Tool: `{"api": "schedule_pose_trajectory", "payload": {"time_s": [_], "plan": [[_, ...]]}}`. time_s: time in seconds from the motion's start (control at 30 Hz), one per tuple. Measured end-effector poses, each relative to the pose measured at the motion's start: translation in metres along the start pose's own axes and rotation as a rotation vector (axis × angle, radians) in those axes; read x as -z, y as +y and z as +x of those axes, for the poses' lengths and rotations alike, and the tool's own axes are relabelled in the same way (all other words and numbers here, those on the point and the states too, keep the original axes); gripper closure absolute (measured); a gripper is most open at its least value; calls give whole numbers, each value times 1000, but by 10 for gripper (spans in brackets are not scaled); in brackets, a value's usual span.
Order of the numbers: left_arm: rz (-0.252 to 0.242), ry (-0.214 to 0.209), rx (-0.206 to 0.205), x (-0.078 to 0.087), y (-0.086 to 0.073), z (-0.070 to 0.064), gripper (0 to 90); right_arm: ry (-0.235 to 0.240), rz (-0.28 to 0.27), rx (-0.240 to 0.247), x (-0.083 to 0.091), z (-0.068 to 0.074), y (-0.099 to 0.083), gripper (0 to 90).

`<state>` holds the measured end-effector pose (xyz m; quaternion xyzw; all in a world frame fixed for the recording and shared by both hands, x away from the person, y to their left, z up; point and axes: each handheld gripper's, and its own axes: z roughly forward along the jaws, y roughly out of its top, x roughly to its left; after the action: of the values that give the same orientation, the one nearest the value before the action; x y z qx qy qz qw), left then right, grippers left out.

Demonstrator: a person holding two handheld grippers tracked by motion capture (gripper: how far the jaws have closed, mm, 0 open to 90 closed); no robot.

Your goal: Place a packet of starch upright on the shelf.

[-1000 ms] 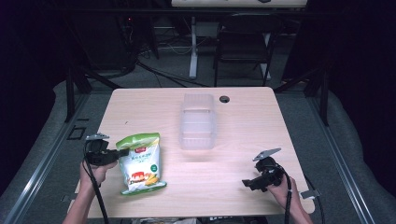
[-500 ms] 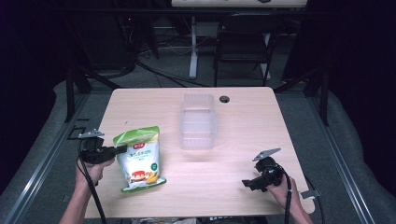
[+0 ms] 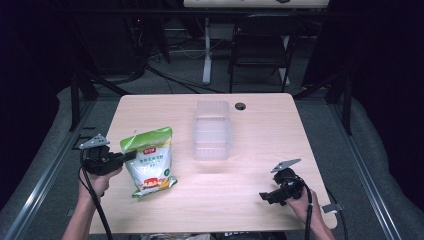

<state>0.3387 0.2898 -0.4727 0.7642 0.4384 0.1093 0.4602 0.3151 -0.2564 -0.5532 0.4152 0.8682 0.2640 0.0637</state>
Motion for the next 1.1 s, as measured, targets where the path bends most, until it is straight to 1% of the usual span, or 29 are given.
{"api": "schedule_pose_trajectory", "payload": {"time_s": [0.07,0.1,0.13,0.17,0.2,0.23,0.27,0.33,0.37,0.4,0.43,0.47,0.53,0.57,0.6,0.63,0.7,0.73,0.87,0.97,1.0,1.03,1.1], "plan": [[-4,-4,-19,1,3,-2,900,-2,-1,-5,0,-1,-1,134],[-4,-4,-19,1,3,-2,900,-2,-1,-5,0,-1,-1,134],[-2,-6,-35,2,4,-4,900,-2,-26,-24,-1,0,-2,134],[-4,-9,-44,3,5,-5,900,-1,-13,-10,1,-1,-1,134],[-8,-13,-63,3,7,-8,900,-7,-14,-8,1,-1,-1,134],[-8,-13,-63,3,7,-8,900,-7,-14,-8,1,-1,-1,134],[-5,-15,-81,4,10,-10,900,-12,-7,-3,1,0,-1,133],[-9,-12,-100,4,12,-13,900,-8,-12,-7,1,0,0,134],[-9,-12,-100,4,12,-13,900,-8,-12,-7,1,0,0,134],[-8,-11,-114,5,15,-16,900,-14,-14,-10,1,0,0,134],[-8,-11,-114,5,15,-16,900,-14,-14,-10,1,0,0,134],[-12,-1,-122,6,15,-17,900,-19,-9,-5,1,0,0,133],[-12,4,-139,6,18,-20,900,-19,-12,-8,1,0,-1,133],[-15,15,-155,7,19,-21,900,-20,-10,-7,1,0,-1,133],[-15,15,-155,7,19,-21,900,-18,-9,-6,1,0,0,133],[-18,30,-173,9,21,-22,900,-15,-13,-8,1,0,0,133],[-20,32,-177,10,22,-22,900,-11,-14,-9,1,0,0,134],[-25,39,-188,12,24,-22,900,-11,-13,-8,0,0,0,134],[-34,45,-198,14,28,-22,900,-9,-14,-7,0,0,0,134],[-44,51,-213,16,33,-22,900,-13,-8,-3,0,1,0,134],[-46,47,-214,16,35,-22,900,-13,-8,-3,0,1,0,134],[-52,53,-220,16,39,-23,900,-13,-11,-3,1,1,0,133],[-51,49,-223,16,41,-23,900,-13,-17,-7,1,1,0,133]]}}
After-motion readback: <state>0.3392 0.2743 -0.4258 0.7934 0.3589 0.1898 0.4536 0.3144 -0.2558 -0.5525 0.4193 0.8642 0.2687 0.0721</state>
